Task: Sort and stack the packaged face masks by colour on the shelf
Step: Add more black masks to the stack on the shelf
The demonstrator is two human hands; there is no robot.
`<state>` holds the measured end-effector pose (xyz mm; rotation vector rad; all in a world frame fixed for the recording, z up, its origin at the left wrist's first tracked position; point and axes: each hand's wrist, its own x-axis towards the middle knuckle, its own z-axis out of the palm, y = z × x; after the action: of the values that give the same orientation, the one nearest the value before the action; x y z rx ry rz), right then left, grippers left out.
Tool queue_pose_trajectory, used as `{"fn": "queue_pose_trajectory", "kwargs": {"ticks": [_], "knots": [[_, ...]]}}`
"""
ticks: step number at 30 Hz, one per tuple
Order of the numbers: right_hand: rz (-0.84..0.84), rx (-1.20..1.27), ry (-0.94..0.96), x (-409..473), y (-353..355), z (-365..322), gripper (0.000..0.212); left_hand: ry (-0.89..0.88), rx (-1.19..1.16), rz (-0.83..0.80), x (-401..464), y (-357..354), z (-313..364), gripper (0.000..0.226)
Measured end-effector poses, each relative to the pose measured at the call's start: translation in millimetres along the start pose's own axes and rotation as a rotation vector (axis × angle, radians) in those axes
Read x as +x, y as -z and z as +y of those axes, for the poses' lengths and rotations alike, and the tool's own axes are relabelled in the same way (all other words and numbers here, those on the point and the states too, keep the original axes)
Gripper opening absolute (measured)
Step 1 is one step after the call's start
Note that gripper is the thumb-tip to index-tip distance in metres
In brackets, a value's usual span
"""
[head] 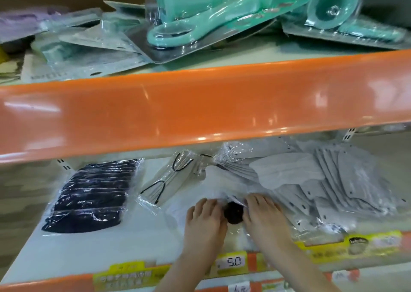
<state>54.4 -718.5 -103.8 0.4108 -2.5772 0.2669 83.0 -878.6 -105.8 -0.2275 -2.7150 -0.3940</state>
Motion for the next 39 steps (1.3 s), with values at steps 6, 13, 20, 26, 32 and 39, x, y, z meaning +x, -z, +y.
{"fn": "queue_pose_trajectory", "kwargs": {"ticks": [6, 13, 20, 26, 32, 39], "knots": [[0.054, -0.002, 0.015, 9, 1, 3, 0.008, -0.134, 0.004, -0.063, 4, -3, 3, 0.04], [-0.082, 0.027, -0.011, 12, 2, 5, 0.035, -0.14, 0.055, -0.154, 17, -5, 22, 0.046], [-0.081, 0.022, 0.001, -5, 2, 1, 0.035, -0.04, 0.1, -0.073, 17, -11, 24, 0.035], [-0.145, 0.146, 0.11, -16, 10, 5, 0.073, -0.082, 0.013, 0.087, 13, -12, 21, 0.016], [-0.135, 0.202, 0.096, -14, 17, 6, 0.026, -0.043, -0.047, 0.22, 15, 23, 16, 0.02], [-0.377, 0.19, 0.047, -11, 37, 0, 0.051, 0.411, -0.518, 0.316, 25, 76, -3, 0.015]]}}
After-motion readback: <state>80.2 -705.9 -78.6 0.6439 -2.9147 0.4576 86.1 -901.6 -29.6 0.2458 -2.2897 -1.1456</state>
